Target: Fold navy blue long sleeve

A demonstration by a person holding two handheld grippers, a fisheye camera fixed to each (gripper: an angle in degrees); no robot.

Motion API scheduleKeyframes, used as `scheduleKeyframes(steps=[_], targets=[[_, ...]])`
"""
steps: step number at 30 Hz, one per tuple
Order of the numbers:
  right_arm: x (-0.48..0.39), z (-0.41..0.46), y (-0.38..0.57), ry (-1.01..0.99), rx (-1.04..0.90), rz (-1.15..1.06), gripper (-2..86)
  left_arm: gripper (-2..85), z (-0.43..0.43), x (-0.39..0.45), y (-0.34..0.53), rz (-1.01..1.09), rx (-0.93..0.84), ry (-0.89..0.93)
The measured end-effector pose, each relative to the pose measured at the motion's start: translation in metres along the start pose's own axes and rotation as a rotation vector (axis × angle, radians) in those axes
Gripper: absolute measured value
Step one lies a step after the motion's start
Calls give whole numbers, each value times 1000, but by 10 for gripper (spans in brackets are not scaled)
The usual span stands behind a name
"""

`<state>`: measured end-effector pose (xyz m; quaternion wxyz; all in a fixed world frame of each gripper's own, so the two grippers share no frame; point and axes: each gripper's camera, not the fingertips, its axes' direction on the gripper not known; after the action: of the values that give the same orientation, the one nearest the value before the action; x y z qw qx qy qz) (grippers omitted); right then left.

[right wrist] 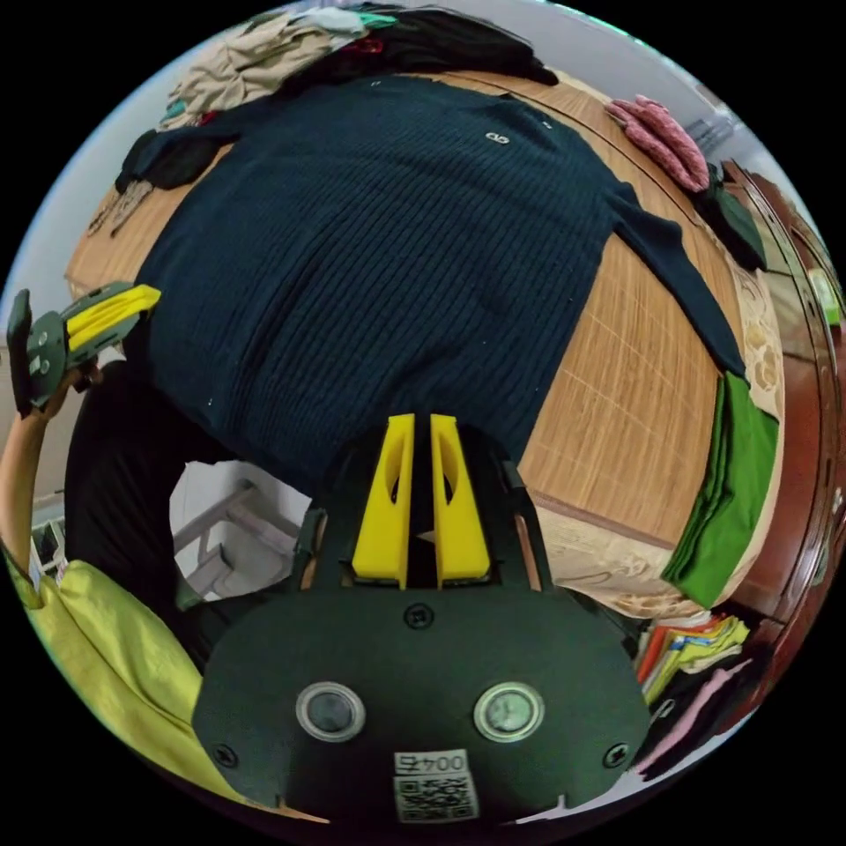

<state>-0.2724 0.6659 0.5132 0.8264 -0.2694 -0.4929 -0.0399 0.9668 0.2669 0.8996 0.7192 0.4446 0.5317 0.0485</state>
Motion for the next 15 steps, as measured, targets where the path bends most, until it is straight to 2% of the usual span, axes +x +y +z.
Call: scheduleKeyframes(steps=[6,8,15], targets=[[34,-7,97,-157,209,172,95,3,-33,11,-23,22,-27,-33],[45,-12,146,-197,355,270,114,3,-41,11,-27,20,-30,-23],[58,-14,265,-237,547,356,93,4,-67,14,-35,-1,-40,-12]])
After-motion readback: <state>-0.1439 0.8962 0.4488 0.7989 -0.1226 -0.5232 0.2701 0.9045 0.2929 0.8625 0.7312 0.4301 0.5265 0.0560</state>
